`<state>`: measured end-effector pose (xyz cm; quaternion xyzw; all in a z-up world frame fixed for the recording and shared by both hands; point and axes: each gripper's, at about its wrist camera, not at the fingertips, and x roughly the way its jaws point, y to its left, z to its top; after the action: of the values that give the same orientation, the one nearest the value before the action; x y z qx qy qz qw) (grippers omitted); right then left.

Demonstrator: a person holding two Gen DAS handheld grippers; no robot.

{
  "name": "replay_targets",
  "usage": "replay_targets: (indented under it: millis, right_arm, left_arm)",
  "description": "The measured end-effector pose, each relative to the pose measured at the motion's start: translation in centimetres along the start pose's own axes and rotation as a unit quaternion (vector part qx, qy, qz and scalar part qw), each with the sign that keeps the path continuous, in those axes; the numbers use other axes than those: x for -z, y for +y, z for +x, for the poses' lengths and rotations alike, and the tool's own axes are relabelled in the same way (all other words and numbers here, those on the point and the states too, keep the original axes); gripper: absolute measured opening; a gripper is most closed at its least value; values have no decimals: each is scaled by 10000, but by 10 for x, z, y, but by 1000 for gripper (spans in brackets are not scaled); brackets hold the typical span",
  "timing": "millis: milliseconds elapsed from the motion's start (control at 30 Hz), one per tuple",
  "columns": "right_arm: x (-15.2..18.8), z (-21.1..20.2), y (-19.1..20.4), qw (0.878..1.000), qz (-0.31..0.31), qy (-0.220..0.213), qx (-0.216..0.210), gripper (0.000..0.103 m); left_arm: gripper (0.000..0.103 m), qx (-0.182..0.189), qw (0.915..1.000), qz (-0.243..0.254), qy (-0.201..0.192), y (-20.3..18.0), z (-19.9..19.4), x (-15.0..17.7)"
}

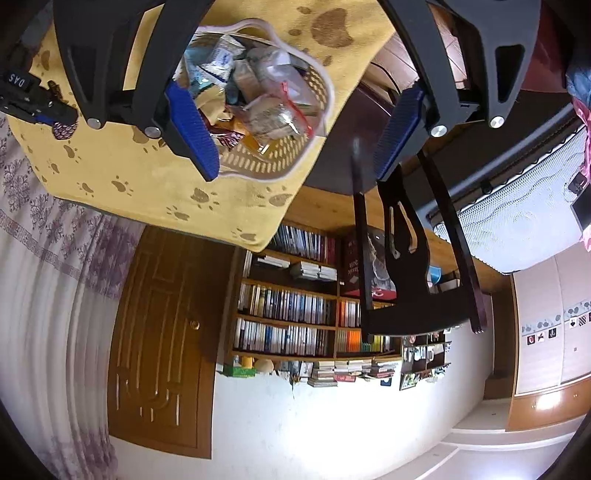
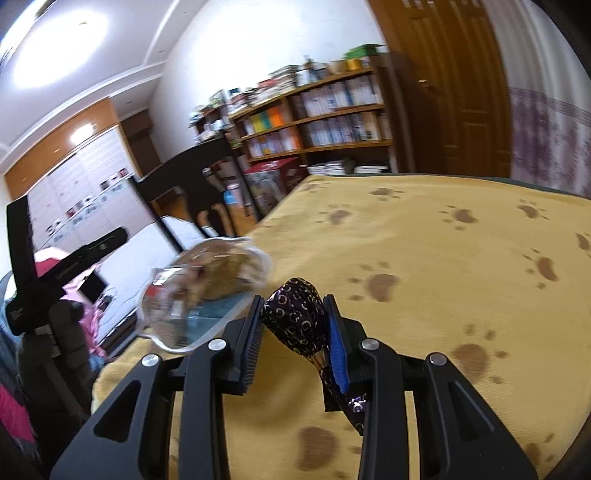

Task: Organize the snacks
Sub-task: 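Drop the silver packet into the basket with the left tool while the right tool carries the candy, then lower the purple foil candy into the basket and open the right tool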

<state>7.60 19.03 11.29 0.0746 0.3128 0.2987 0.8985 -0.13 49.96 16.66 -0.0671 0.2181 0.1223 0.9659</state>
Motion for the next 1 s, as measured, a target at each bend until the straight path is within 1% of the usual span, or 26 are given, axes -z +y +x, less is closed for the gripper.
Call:
replay_targets:
  millis: [67,233,433,533,633,700,733,767,900,1000]
  right_arm:
    - [-2,7,21,9998,-120,63,-167,33]
    - [-8,28,69,9977,-453,200,-468,33]
    - [-10,54,111,9946,-709,367,-660,33]
    - [-11,66,121,9942,-722,430,-677,33]
    - [-12,77,127,9948,-641,442,-650,34]
    - [-14,81,126,9956,-587,414,-608,42]
    - [-14,82,124,9963,-513,386,-574,52]
    - [-14,81,122,9969,-442,338,-553,55]
    - [-13,75,113,9981,-344,253,-438,55]
    - [-10,65,103,9991,-230,136,-330,55]
  left_arm:
    - [91,11,10000,1,-36,6,-1,-1]
    - [92,18,9999,-29,-129,20,-7,-3]
    - [92,19,9994,-322,-146,40,-7,-6]
    - [92,-77,9993,-349,-145,44,-5,-7]
    - [98,-47,9989,-431,-162,49,-5,-8]
    - [98,-53,9988,-450,-164,51,-5,-8]
    - [98,-55,9988,-459,-169,52,-4,-8]
    - [98,-65,9987,-470,-177,53,-4,-8]
    - [98,-129,9989,-419,-193,52,-4,-7]
    - [98,-168,9992,-282,-215,46,-4,-6]
